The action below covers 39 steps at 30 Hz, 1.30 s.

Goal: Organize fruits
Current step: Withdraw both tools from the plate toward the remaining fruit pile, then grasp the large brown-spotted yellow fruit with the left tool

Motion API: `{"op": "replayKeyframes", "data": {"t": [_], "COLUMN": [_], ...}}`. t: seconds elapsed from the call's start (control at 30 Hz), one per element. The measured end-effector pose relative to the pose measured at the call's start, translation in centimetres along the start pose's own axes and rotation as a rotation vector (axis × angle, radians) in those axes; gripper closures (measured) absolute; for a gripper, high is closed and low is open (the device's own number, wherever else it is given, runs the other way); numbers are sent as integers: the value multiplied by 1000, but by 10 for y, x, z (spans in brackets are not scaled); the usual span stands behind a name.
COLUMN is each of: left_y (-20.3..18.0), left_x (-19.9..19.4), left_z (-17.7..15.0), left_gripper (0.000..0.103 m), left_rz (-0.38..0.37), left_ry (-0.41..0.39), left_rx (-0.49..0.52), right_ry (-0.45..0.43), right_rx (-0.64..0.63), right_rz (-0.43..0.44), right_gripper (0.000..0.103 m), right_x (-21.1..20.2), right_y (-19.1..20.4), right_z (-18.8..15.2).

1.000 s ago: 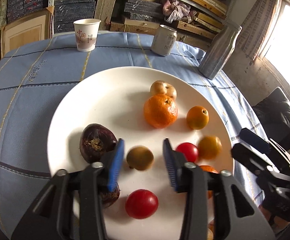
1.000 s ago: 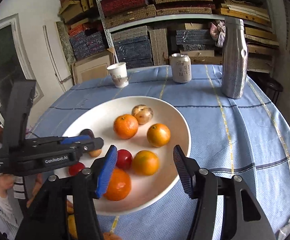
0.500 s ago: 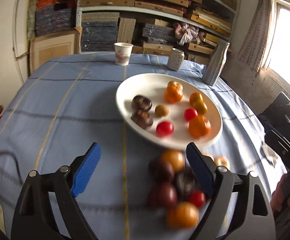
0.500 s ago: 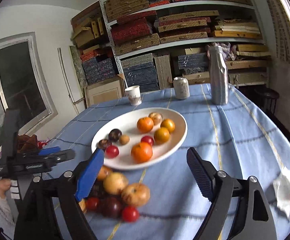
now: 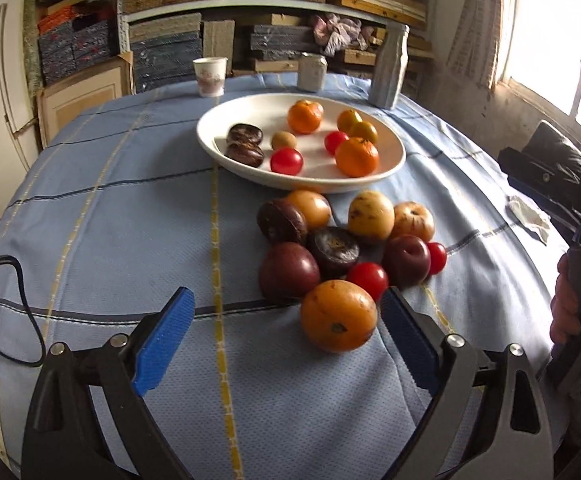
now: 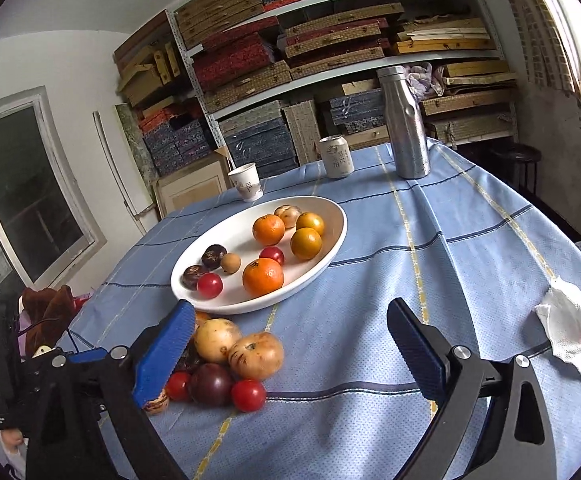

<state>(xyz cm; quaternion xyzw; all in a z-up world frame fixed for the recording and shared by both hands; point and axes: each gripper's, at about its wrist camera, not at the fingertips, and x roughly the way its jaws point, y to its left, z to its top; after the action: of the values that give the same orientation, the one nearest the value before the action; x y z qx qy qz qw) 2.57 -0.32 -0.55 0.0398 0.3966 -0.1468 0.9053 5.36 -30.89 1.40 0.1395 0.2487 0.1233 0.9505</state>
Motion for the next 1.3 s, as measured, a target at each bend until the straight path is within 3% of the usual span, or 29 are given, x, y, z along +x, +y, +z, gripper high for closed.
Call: {"op": "replayKeyframes", "data": {"t": [0.2, 0.43, 0.63, 0.73, 0.97, 1.0, 1.03, 1.07, 1.17, 1.3], "left_y": [-9, 11, 39, 49, 28, 28, 28, 27, 21, 9], "left_x": [6, 3, -18, -23, -23, -23, -24, -23, -18, -16], "left_z": [0, -5, -25, -29, -29, -28, -29, -29, -29, -30], "left_gripper": [11, 4, 4, 4, 5, 6, 13, 27, 40, 43], "left_rz": [-4, 28, 118, 110, 95, 89, 81, 72, 28, 18], "left_ry": [25, 39, 13, 6, -5, -6, -7, -4, 25, 33], "left_rx": [36, -35, -69, -104, -7, -10, -13, -12, 4, 43], "right_ry": [8, 23, 31, 30, 22, 21, 18, 15, 23, 32], "right_rx": [5, 10, 9, 2, -2, -4, -5, -6, -7, -17], "right_rz": [-1, 5, 20, 21, 25, 25, 26, 28, 39, 50], "right_gripper": [5, 5, 5, 5, 5, 5, 5, 5, 5, 5], "right_x": [1, 3, 5, 5, 3, 3, 2, 2, 4, 5], "right_y": [0, -1, 0, 1, 3, 4, 4, 4, 4, 5], "right_z": [-1, -1, -3, -3, -3, -2, -2, -2, -2, -3]}}
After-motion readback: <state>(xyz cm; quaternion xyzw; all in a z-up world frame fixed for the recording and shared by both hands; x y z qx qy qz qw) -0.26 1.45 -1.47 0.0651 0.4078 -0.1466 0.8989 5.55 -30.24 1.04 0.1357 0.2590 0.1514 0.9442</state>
